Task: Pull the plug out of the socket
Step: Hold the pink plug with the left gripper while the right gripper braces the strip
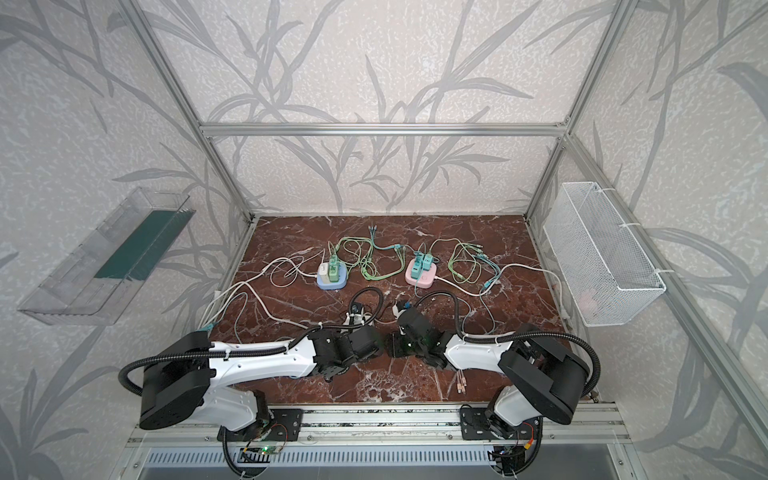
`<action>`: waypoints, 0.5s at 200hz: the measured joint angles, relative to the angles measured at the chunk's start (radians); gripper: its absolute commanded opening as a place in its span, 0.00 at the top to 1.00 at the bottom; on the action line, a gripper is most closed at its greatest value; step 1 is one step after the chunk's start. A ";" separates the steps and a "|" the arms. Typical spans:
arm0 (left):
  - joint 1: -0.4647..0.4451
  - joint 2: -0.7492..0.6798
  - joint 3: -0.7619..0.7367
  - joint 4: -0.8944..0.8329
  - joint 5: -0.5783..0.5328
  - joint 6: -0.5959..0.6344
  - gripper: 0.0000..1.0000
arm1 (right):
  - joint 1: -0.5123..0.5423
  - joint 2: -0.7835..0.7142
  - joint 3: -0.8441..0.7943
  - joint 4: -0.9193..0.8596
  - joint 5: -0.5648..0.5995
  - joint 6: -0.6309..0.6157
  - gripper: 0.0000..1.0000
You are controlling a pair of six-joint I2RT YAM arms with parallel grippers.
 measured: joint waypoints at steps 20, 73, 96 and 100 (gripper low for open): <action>0.000 0.009 0.000 0.011 0.006 0.008 0.68 | 0.000 0.026 0.014 0.021 -0.010 0.014 0.49; 0.000 0.013 0.000 0.019 0.009 0.018 0.77 | 0.000 0.109 0.036 0.119 -0.056 0.060 0.48; 0.000 0.011 0.001 0.018 0.014 0.019 0.79 | 0.000 0.126 0.038 0.150 -0.068 0.076 0.48; 0.000 0.011 0.002 0.017 0.016 0.018 0.80 | 0.000 0.127 0.038 0.154 -0.069 0.078 0.48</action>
